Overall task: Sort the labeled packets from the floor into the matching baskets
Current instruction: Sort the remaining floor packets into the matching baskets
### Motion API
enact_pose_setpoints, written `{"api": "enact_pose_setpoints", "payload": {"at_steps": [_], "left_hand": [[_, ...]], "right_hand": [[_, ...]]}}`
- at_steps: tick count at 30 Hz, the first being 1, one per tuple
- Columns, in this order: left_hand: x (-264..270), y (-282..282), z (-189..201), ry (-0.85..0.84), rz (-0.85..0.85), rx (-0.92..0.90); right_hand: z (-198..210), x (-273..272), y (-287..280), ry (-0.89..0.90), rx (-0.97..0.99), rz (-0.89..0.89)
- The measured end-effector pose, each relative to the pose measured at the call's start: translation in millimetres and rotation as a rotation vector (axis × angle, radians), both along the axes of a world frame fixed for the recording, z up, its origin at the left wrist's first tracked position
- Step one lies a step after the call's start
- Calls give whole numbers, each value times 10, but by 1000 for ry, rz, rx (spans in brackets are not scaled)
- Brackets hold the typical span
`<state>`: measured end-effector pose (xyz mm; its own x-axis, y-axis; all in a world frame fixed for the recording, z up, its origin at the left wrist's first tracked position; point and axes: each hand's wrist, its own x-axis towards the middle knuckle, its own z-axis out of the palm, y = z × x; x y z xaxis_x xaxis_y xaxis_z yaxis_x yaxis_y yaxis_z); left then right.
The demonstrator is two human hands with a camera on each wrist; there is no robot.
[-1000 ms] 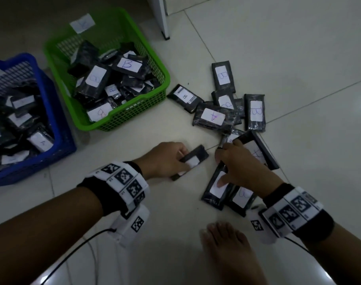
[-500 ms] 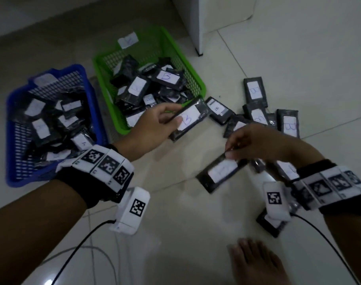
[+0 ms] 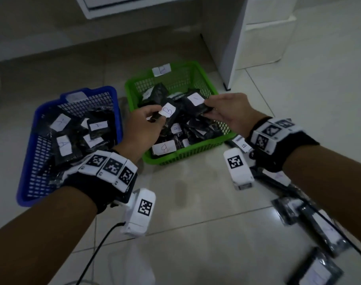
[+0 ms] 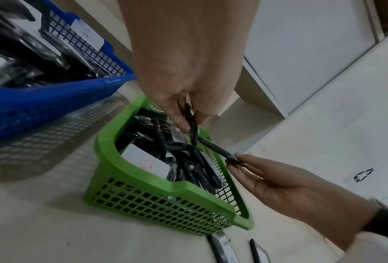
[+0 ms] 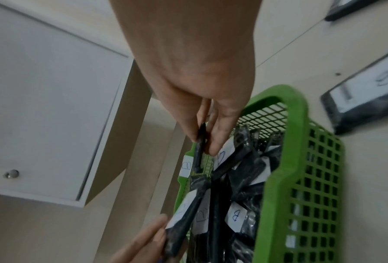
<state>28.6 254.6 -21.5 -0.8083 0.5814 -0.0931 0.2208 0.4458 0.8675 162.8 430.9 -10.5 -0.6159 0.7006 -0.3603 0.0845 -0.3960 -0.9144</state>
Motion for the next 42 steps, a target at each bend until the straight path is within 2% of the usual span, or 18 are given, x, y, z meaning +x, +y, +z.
{"api": "enact_pose_setpoints", "payload": {"at_steps": [5, 8, 9, 14, 19, 21, 25, 30, 33, 35, 38, 41, 42], "left_hand": [[-171, 238, -10, 34, 135, 89], [-235, 317, -12, 6, 6, 44], [-251, 319, -32, 45, -45, 10], [-111, 279, -38, 388, -136, -88], [422, 436, 158, 761, -252, -261], [710, 521, 214, 821, -368, -279], [1380, 632, 191, 689, -742, -224], [2105, 572, 9, 618, -1173, -324], [2387, 499, -150, 681, -1462, -486], [2565, 448, -249, 762, -1532, -564], [2740, 388, -349, 895, -1555, -618], [2842, 388, -362, 1097, -1647, -423], [2896, 399, -396, 1111, -1694, -329]], "right_hand": [[-104, -496, 223, -128, 152, 74], [-207, -643, 274, -235, 304, 112], [-203, -634, 266, -260, 348, 131], [-155, -197, 320, -300, 579, 185], [-74, 650, 302, -385, 816, 383], [-37, 1023, 265, -467, 888, 425], [-48, 1745, 156, -519, 959, 515], [-131, 2553, 56, -604, 965, 532], [-281, 2890, -53, -610, 879, 550], [-394, 3057, -128, -598, 878, 555], [-581, 3261, -154, -645, 869, 436], [-811, 3428, -101, -828, 801, 342], [-868, 3467, -82, -863, 756, 331]]}}
